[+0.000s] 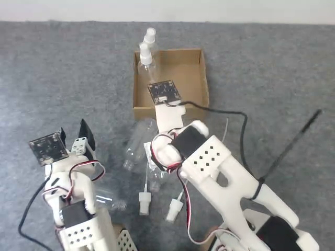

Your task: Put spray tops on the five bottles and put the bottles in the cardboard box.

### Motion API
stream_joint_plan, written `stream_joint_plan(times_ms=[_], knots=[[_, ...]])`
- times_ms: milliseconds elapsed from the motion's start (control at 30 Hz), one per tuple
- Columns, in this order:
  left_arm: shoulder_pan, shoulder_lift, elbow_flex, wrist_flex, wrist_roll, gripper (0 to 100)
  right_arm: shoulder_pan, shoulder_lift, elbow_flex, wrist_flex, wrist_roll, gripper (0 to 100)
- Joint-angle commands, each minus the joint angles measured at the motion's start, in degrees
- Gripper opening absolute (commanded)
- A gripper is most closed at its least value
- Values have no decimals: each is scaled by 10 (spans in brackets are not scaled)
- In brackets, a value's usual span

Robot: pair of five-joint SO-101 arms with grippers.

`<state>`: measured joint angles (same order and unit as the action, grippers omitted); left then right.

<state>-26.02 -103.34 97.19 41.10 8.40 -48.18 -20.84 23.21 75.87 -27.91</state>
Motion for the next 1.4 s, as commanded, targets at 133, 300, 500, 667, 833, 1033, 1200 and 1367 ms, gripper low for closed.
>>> stream_joint_plan(times_ms=[133, 300, 500, 667, 833, 1033, 1200, 1367], knots=[[-1, -11, -7, -13, 4, 196, -3, 7, 33, -108, -10, 318], [0, -11, -7, -13, 4, 196, -2, 87, 11, -124, -55, 318], [0, -11, -7, -13, 4, 196, 1, 164, -46, -125, -57, 318], [0, -11, -7, -13, 4, 196, 26, 218, -69, -149, -66, 318], [0, -11, -7, -13, 4, 196, 32, 258, -69, -160, -72, 318], [0, -11, -7, -13, 4, 196, 44, 264, -69, -161, -70, 186], [0, -11, -7, -13, 4, 196, 64, 264, -69, -156, -69, 90], [0, -11, -7, -12, 4, 196, 87, 262, -69, -138, -69, 59]])
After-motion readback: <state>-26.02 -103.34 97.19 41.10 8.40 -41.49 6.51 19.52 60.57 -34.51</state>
